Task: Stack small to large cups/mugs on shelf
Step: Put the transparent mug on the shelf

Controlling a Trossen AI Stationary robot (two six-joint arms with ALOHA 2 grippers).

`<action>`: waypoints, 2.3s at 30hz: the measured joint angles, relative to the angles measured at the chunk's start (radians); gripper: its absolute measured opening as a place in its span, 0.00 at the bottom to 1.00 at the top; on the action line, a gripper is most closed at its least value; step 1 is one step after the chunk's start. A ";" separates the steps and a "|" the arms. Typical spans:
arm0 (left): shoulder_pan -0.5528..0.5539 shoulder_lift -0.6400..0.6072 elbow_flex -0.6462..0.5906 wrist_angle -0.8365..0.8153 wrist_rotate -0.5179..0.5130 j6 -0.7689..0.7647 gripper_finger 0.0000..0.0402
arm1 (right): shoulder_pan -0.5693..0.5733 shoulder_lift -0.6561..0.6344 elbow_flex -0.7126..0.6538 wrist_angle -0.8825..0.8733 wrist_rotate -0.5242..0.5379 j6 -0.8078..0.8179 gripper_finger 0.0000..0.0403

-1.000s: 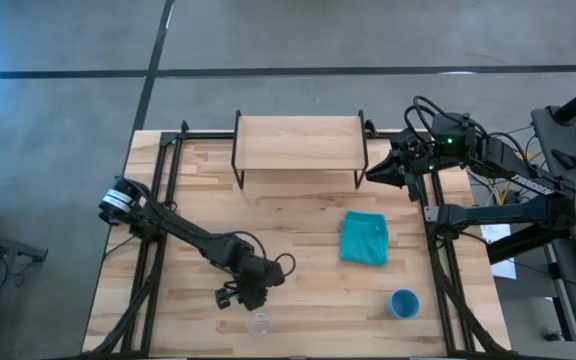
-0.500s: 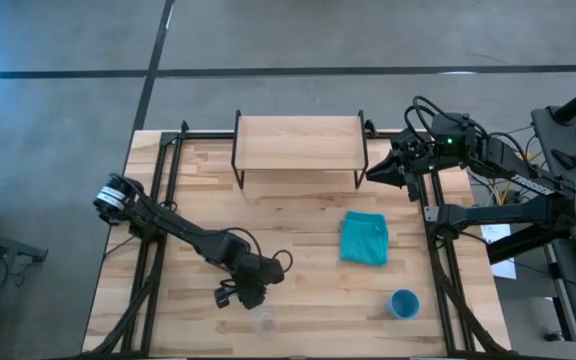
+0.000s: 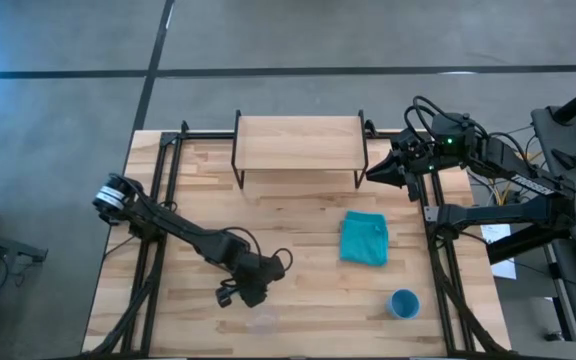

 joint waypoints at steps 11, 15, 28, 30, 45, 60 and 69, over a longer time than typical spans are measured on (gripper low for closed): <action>0.000 -0.005 0.000 0.000 0.000 -0.013 0.00 | 0.000 0.000 0.000 0.000 0.000 0.000 0.16; 0.000 -0.005 0.000 -0.003 -0.005 -0.138 0.00 | 0.000 0.000 0.000 0.000 0.000 0.000 0.16; 0.050 -0.005 0.000 -0.055 -0.037 -0.314 0.07 | 0.000 0.000 0.000 0.000 0.000 -0.034 0.16; 0.060 -0.005 0.000 -0.055 -0.057 -0.315 0.12 | 0.000 0.000 0.000 0.000 0.000 -0.034 0.16; 0.070 -0.027 0.000 -0.087 -0.067 -0.374 0.25 | 0.000 0.000 -0.032 -0.008 0.000 -0.034 0.16; 0.070 -0.081 0.026 -0.188 -0.066 -0.554 0.25 | 0.029 0.022 -0.207 0.069 -0.006 0.035 0.16; 0.071 -0.154 0.037 -0.221 -0.075 -0.823 0.25 | 0.251 0.159 -0.229 0.299 -0.002 0.019 0.16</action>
